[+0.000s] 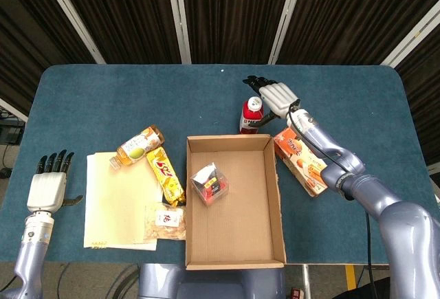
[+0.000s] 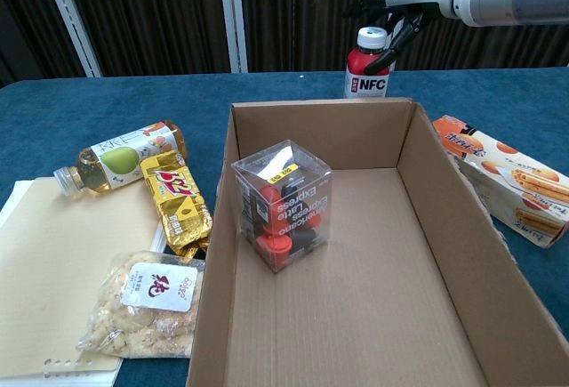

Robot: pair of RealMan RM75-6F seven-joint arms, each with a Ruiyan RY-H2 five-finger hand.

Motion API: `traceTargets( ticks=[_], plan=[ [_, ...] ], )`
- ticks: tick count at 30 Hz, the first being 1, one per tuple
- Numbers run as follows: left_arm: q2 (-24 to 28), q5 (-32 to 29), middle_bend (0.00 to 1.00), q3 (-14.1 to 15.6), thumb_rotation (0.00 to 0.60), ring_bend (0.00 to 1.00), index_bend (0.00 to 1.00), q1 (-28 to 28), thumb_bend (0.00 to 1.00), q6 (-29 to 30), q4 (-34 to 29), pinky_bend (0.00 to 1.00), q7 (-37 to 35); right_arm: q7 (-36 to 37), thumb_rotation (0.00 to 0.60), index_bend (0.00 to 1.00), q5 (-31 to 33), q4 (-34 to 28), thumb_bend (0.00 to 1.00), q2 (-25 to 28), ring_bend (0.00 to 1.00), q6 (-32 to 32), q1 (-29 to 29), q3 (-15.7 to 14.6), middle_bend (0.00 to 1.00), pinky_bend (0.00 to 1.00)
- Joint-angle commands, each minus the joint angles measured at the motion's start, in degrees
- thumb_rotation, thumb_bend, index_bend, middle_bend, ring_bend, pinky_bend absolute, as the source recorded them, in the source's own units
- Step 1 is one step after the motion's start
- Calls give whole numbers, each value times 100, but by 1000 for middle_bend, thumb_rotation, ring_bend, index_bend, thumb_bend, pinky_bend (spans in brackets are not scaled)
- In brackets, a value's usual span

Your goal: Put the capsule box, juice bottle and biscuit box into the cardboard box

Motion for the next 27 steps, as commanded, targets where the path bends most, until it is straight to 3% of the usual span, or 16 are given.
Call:
traceTargets(
  ticks=[1, 8, 12, 19, 27],
  plan=[
    [-14, -25, 0, 4, 501, 0, 0, -21, 0, -30, 7, 0, 26, 274, 600, 0, -139, 238, 57, -152, 79, -17, 19, -141, 0, 215],
    [-30, -61, 0, 17, 502, 0, 0, -74, 0, -107, 25, 0, 33, 731, 600, 51, -336, 620, 79, -383, 151, 123, 8, -332, 50, 312],
    [-40, -70, 0, 26, 502, 0, 0, -98, 0, -131, 33, 0, 36, 934, 600, 148, -409, 857, 104, -530, 252, 270, -6, -394, 142, 469],
    [-41, -92, 0, 44, 504, 0, 0, -108, 0, -134, 31, 0, 33, 1112, 600, 283, -461, 1245, 146, -762, 414, 555, 3, -402, 304, 629],
    [-42, -110, 0, 63, 503, 0, 0, -110, 0, -110, 29, 0, 42, 1196, 600, 360, -416, 1767, 207, -1097, 472, 740, -9, -370, 382, 678]
  ],
)
